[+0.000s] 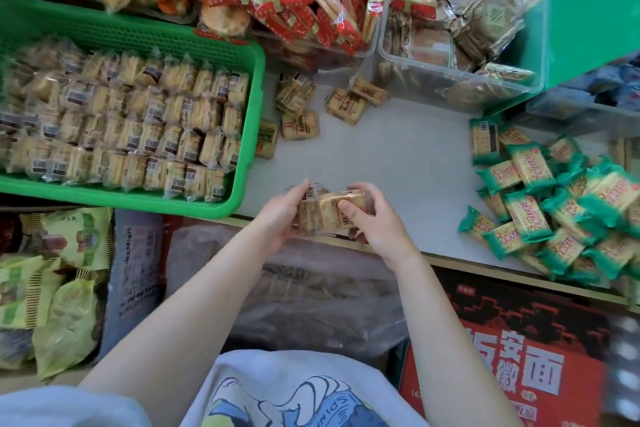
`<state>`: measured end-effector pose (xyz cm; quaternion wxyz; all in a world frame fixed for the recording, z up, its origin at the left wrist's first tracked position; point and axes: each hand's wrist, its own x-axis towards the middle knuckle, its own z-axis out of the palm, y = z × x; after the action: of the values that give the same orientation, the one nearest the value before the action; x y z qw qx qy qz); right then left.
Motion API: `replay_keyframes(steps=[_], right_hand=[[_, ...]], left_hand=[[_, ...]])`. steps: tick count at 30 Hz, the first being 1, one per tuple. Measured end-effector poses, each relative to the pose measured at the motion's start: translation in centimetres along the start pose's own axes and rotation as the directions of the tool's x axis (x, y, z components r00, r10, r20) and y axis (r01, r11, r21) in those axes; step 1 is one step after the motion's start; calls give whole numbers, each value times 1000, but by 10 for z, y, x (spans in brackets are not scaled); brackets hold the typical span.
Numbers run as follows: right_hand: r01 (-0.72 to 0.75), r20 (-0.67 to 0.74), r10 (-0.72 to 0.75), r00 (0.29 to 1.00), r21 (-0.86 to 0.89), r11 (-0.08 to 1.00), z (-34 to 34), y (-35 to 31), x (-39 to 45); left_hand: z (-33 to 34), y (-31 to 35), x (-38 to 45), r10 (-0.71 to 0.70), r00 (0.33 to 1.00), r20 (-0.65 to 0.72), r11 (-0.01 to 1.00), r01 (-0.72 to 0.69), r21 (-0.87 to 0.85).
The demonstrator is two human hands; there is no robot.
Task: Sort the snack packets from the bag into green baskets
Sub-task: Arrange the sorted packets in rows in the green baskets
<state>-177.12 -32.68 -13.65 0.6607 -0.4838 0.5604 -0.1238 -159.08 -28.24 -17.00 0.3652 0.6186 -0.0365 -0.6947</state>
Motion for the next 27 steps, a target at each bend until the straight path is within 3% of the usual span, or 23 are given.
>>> replay_keyframes(steps=[5, 8, 10, 13, 16, 18, 21, 24, 27], right_hand=[[11, 206, 29, 978, -193, 981, -19, -7, 10], [-1, 203, 30, 979, -142, 990, -11, -21, 23], [19, 141, -7, 990, -82, 996, -3, -29, 34], [45, -38, -48, 998, -77, 996, -2, -35, 57], [57, -252, -128, 959, -268, 962, -13, -36, 96], [65, -330, -209, 921, -398, 915, -22, -43, 119], [74, -311, -298, 903, -569, 819, -30, -58, 150], [53, -242, -390, 889, -790, 610, -28, -71, 175], [-53, -230, -335, 914, -885, 462, -20, -77, 187]], left_hand=[[-7, 3, 4, -45, 988, 146, 984, 19, 177], [-8, -2, 11, 0, 976, 216, 987, -34, 158], [-7, -5, 17, 59, 981, 183, 993, -77, 88], [-5, -3, 25, 65, 998, 13, 994, -64, -91], [-10, 1, 43, 73, 988, -135, 982, -94, -164], [-10, 6, 54, 105, 974, -202, 983, -133, -129], [-8, 13, 64, 138, 958, -250, 980, -169, -105], [-10, 15, 68, 125, 977, -173, 972, -156, -177], [-13, 11, 72, 115, 983, -142, 972, -141, -188]])
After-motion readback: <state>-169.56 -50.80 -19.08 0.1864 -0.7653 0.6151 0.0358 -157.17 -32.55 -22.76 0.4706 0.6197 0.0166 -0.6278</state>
